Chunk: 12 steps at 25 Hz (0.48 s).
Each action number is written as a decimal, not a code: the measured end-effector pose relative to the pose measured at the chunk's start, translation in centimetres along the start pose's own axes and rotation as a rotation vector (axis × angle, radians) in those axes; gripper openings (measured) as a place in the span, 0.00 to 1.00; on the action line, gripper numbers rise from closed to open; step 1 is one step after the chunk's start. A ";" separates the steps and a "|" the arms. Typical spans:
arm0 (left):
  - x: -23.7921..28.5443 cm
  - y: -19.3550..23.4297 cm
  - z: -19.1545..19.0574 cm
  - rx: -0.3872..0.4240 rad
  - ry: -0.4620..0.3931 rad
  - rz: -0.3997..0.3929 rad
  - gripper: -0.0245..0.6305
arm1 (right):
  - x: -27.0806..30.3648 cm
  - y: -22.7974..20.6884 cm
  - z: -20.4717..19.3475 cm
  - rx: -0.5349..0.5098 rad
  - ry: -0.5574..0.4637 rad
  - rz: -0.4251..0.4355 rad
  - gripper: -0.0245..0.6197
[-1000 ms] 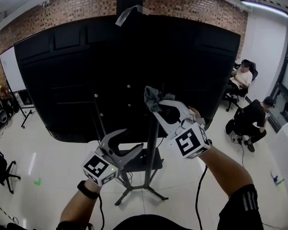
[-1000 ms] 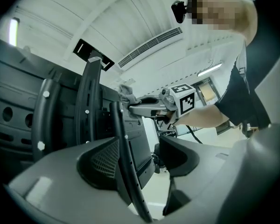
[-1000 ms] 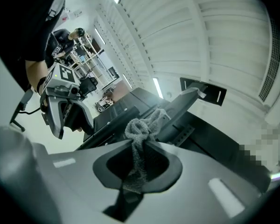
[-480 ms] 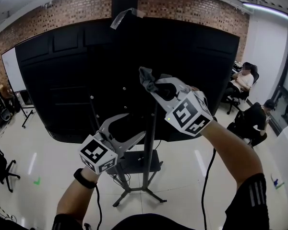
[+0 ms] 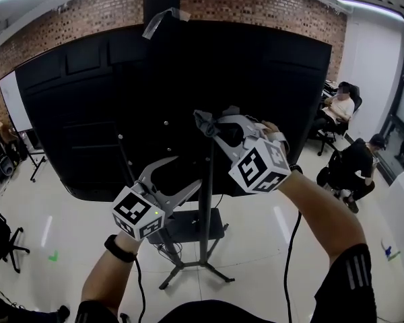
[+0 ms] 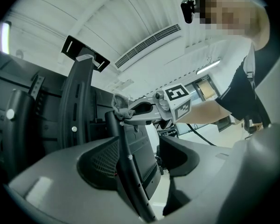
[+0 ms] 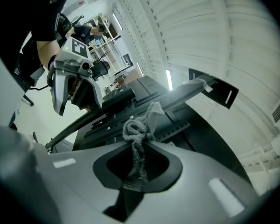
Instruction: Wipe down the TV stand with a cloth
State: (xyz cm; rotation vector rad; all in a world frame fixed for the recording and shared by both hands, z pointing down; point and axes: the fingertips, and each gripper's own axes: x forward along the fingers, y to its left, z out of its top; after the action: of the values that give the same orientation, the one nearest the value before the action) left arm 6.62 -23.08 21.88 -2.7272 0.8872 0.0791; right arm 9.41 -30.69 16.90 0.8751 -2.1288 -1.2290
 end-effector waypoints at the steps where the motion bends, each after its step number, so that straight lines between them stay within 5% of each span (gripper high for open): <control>1: 0.1 0.0 -0.3 -0.006 0.004 0.001 0.48 | -0.1 0.0 -0.6 0.018 0.001 -0.008 0.09; 12: 1.1 0.1 -3.8 -0.041 0.035 0.002 0.48 | 0.7 3.9 -3.9 0.087 -0.003 -0.025 0.09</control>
State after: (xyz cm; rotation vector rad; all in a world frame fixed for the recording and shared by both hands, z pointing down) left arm 7.32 -24.85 25.39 -2.7742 0.9070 0.0514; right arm 10.71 -31.85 22.24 0.9395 -2.1938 -1.1581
